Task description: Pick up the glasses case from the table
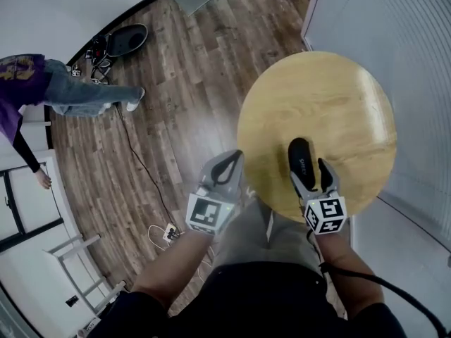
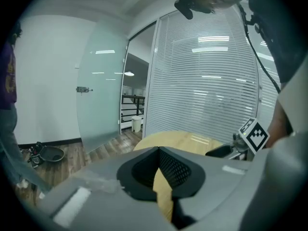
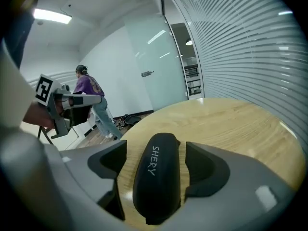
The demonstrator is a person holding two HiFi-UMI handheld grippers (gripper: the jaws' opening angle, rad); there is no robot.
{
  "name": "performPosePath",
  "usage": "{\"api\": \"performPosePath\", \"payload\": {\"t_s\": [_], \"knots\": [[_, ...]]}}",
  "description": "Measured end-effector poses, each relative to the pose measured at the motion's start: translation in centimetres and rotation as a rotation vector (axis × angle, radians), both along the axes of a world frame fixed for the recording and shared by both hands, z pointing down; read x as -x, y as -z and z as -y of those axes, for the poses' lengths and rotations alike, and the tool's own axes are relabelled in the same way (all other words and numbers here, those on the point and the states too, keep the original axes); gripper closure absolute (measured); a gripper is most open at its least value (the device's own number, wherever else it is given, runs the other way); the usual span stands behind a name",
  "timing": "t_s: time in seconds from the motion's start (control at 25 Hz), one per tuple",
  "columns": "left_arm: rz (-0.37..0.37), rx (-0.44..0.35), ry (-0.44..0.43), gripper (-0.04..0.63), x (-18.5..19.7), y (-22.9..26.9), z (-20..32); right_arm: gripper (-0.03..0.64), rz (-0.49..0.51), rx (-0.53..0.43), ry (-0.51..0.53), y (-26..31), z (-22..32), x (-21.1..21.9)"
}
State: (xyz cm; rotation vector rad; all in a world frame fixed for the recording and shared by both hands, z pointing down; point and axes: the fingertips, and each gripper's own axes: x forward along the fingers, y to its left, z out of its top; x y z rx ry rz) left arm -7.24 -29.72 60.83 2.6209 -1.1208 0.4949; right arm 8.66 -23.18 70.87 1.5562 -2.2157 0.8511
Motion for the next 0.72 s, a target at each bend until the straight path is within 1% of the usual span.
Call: {"api": "performPosePath", "payload": {"t_s": [0.12, 0.24, 0.36, 0.44, 0.52, 0.6, 0.68, 0.72], "knots": [[-0.019, 0.011, 0.020, 0.592, 0.0, -0.5, 0.2, 0.232, -0.013, 0.021, 0.005, -1.4, -0.1, 0.5], [-0.009, 0.015, 0.015, 0.592, 0.5, -1.2, 0.1, 0.227, -0.021, 0.055, 0.012, -2.7, -0.3, 1.1], [-0.026, 0.037, 0.045, 0.592, 1.1, -2.2, 0.2, 0.224, -0.023, 0.084, 0.019, -3.7, -0.2, 1.6], [-0.023, 0.050, 0.059, 0.592, 1.5, -2.9, 0.4, 0.224, -0.018, 0.091, 0.020, -4.2, 0.2, 1.8], [-0.009, 0.050, 0.052, 0.592, 1.6, -3.4, 0.5, 0.224, -0.012, 0.107, 0.019, -4.9, 0.6, 1.7], [-0.002, 0.042, 0.037, 0.592, 1.5, -3.5, 0.5, 0.224, -0.036, 0.154, 0.023, -6.2, 0.7, 1.5], [-0.023, 0.040, 0.047, 0.592, 1.3, -3.1, 0.4, 0.223, -0.079, 0.202, 0.022, -7.4, 0.7, 1.3], [-0.031, 0.039, 0.051, 0.592, 1.2, -2.8, 0.3, 0.224, -0.088, 0.211, 0.017, -7.6, 0.8, 1.2]]}}
